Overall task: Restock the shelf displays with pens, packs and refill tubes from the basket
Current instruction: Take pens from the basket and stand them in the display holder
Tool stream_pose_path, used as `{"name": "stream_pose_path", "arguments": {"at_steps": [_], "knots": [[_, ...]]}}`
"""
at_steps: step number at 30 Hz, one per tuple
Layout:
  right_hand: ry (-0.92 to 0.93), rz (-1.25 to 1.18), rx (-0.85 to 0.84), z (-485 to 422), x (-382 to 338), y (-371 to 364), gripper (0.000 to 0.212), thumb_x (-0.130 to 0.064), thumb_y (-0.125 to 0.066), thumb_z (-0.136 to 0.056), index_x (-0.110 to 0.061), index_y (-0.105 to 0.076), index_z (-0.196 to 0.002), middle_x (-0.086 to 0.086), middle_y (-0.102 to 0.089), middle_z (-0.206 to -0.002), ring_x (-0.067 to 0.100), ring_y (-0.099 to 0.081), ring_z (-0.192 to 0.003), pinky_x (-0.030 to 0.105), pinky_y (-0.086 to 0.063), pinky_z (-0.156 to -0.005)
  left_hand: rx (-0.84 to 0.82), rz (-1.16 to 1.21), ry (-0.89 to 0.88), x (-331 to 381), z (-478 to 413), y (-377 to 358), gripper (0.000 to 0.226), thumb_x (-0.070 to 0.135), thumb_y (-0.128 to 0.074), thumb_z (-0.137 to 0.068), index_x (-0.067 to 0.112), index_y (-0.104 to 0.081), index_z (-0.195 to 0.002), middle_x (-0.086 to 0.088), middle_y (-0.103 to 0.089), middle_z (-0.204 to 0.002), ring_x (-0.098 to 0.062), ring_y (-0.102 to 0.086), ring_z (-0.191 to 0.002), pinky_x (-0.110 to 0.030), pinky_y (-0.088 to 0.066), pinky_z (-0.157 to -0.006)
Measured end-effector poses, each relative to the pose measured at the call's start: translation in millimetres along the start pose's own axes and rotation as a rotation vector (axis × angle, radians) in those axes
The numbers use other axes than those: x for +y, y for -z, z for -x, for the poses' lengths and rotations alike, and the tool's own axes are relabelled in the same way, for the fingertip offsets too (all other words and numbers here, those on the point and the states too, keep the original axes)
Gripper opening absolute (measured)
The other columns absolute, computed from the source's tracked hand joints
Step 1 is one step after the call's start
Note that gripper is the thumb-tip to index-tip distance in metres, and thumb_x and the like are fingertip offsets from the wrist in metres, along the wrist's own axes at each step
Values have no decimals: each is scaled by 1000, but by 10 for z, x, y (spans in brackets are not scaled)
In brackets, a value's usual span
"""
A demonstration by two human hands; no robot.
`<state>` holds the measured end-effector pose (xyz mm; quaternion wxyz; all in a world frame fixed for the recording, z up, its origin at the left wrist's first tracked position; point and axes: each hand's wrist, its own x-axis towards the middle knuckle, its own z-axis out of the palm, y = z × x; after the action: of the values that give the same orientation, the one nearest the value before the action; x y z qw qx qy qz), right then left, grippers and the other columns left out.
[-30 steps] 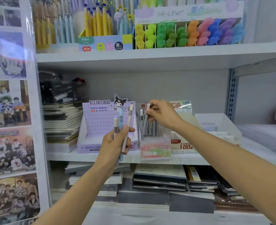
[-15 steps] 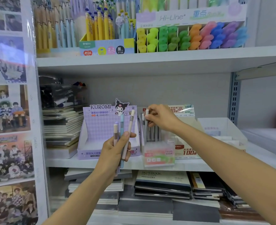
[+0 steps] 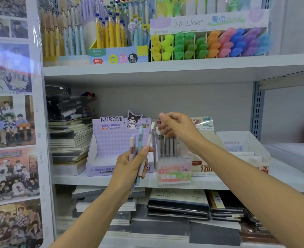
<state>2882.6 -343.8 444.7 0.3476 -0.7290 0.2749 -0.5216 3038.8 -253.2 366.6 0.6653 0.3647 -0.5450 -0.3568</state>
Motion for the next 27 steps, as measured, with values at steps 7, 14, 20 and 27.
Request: {"name": "stream_pose_path", "arguments": {"at_steps": [7, 14, 20, 27], "knots": [[-86, -217, -144, 195, -156, 52, 20, -13, -66, -90, -4, -64, -108, 7, -73, -81, 15, -70, -71, 22, -57, -65, -34, -29, -2, 78, 26, -154, 33, 39, -61, -87, 12, -75, -98, -6, -45, -60, -14, -42, -47, -18, -41, -47], [-51, -346, -10, 128, -254, 253, 12, -3, -61, -90, -3, -62, -102, 11, -72, -84, 18, -69, -70, 22, -58, -66, 21, -44, 12, 133, -27, -163, 45, 47, -64, -78, 1, -65, -80, -6, -51, -59, -14, -45, -45, -21, -42, -48], [22, -84, 228, 4, -99, 415, 14, -1, -57, -93, -2, -58, -107, 15, -70, -89, 22, -70, -81, 25, -59, -71, -11, -9, -7, 102, -29, -93, 28, 34, -56, -90, 13, -59, -108, -6, -61, -57, -13, -46, -39, -20, -45, -44], [62, 219, 138, -16, 219, 182, 13, -3, -59, -93, -6, -60, -105, 14, -69, -95, 20, -71, -85, 29, -60, -74, 7, -87, -31, 30, -25, -40, 22, 33, -56, -94, 12, -51, -89, -1, -62, -60, -12, -51, -47, -20, -40, -44]]}}
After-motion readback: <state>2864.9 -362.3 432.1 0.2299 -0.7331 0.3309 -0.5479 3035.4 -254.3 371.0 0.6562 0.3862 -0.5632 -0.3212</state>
